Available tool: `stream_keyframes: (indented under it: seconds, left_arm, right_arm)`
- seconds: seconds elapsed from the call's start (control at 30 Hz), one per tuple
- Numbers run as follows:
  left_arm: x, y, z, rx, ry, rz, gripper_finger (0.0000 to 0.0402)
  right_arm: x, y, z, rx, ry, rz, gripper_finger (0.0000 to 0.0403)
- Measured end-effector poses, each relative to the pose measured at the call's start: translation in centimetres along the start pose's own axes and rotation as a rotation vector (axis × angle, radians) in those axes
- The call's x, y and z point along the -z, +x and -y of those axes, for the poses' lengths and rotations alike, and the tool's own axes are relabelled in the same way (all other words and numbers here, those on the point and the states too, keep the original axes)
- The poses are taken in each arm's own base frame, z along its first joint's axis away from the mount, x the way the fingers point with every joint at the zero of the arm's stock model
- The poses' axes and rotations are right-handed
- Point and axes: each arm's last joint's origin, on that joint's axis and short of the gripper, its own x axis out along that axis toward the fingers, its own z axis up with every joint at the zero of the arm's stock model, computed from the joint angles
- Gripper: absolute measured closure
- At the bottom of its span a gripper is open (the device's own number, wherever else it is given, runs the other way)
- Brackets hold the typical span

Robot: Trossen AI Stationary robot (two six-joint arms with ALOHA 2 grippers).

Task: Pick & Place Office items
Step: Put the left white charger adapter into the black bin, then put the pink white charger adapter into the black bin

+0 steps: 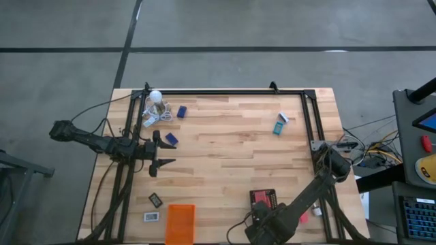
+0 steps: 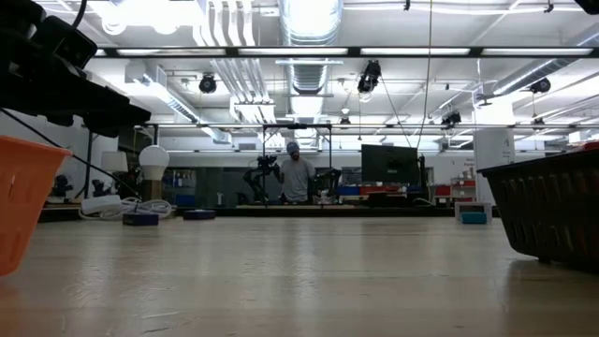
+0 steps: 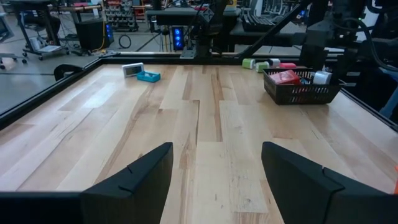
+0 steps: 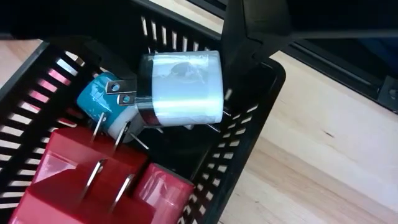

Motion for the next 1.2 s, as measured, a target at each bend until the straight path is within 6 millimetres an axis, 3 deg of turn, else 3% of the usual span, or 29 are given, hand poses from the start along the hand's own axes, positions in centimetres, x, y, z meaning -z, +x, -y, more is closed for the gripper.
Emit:
stream_keyframes:
  seconds: [0.57, 1.0, 1.2]
  left_arm:
    - [0.0, 0.0, 0.0, 0.0, 0.0, 0.0, 0.0149]
    - [0.0, 0.0, 0.0, 0.0, 0.0, 0.0, 0.0149]
    - [0.0, 0.0, 0.0, 0.0, 0.001, -0.001, 0.0149]
  right_arm:
    - [-0.2, -0.2, 0.5, 0.038, 0.04, 0.033, 0.0191]
    - [-0.8, -5.1, 1.6, 0.159, 0.182, 0.226, 0.0189]
    - [0.6, -5.5, 2.2, 0.152, 0.191, 0.26, 0.0186]
